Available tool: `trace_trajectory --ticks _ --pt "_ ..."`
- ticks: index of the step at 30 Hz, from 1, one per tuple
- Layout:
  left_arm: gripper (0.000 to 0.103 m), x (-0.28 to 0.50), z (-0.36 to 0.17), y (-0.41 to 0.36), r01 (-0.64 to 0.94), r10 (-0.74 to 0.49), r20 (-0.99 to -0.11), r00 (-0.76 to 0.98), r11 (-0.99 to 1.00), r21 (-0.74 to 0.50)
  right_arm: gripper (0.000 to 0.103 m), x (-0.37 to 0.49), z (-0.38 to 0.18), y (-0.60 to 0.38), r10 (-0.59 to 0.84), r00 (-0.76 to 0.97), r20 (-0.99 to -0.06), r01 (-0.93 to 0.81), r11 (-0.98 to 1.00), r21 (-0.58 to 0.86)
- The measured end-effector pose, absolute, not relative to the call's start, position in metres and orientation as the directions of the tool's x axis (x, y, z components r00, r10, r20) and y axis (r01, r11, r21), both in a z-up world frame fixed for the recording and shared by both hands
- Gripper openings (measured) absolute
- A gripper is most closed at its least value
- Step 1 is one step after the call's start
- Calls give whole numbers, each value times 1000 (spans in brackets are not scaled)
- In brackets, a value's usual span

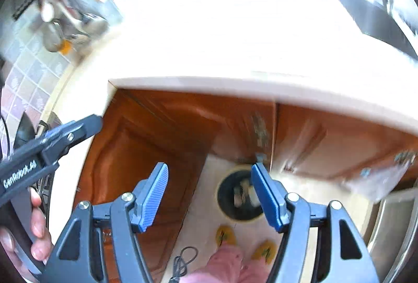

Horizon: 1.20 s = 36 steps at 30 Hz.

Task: Collect trash
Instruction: 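Raise both tools back up toward the counter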

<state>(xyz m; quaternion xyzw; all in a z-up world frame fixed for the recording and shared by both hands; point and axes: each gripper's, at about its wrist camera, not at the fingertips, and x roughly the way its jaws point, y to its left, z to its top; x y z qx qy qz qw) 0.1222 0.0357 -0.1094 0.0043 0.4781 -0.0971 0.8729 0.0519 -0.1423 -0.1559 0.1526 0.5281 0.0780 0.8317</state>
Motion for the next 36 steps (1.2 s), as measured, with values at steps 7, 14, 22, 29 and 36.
trace_trajectory --ticks 7,14,22,29,36 --pt "67 140 -27 38 198 -155 -755 638 980 -34 67 75 -80 -139 254 551 -795 13 950 313" --pt "72 167 46 34 234 -130 -689 713 970 59 67 106 -3 -147 148 647 -748 27 976 216" --pt "75 211 90 27 287 -163 -648 744 954 91 67 148 53 -159 63 715 -696 62 986 153" --pt "78 248 79 13 324 -185 -671 718 942 86 67 181 57 -178 22 688 -725 105 986 129" --pt "78 290 45 -15 309 -159 -714 682 947 85 67 239 41 -205 58 627 -777 90 985 146"
